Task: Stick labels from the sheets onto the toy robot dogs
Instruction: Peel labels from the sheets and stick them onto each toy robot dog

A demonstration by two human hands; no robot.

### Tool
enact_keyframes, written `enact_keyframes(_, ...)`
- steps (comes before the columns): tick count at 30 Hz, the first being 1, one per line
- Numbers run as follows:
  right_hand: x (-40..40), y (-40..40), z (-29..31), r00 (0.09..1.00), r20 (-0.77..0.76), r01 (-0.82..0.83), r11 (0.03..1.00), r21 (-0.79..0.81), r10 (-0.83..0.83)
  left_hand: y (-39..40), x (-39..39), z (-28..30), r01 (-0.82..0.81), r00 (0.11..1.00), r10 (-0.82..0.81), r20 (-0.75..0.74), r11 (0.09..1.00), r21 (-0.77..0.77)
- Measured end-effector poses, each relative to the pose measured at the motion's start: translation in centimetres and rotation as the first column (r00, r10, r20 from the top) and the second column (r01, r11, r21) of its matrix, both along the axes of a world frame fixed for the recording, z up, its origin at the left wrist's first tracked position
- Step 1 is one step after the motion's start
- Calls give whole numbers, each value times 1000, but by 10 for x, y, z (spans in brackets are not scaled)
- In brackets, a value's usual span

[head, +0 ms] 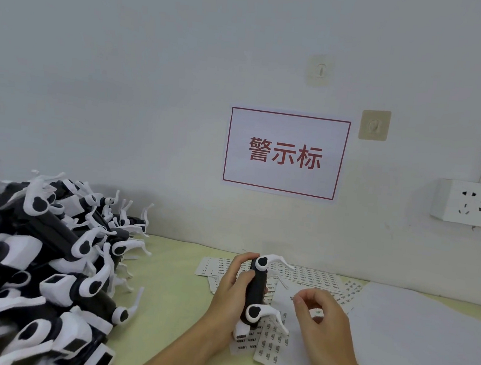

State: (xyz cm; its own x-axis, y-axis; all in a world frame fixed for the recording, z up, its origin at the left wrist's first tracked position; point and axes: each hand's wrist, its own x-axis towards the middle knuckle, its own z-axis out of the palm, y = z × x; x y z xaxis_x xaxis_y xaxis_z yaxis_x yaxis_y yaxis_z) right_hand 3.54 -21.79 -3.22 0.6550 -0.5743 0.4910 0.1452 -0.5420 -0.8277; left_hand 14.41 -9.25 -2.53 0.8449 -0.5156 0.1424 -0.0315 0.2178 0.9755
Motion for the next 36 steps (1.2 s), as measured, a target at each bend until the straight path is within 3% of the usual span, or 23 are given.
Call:
enact_keyframes(5, -2, 7, 4, 995, 100, 39, 958, -285, -10, 0, 1, 1, 21, 999, -23, -36, 999, -42)
enact_keyframes(10, -2, 9, 24, 983, 181, 33, 930, -366, 37, 3, -1, 1, 50, 998, -53, -38, 996, -72)
enact_keyframes(15, 8, 0, 45, 973, -171, -214, 874, -436, 153, 4, -2, 1, 58, 998, -59, -24, 997, -47)
enact_keyframes(18, 20, -8, 61, 945, -284, -286, 826, -486, 161, 6, -4, 4, 77, 997, -79, -27, 995, -58)
enact_keyframes(36, 37, -6, 78, 928, -364, -317, 678, -664, 78, 4, -4, 4, 80, 995, -85, -54, 993, -87)
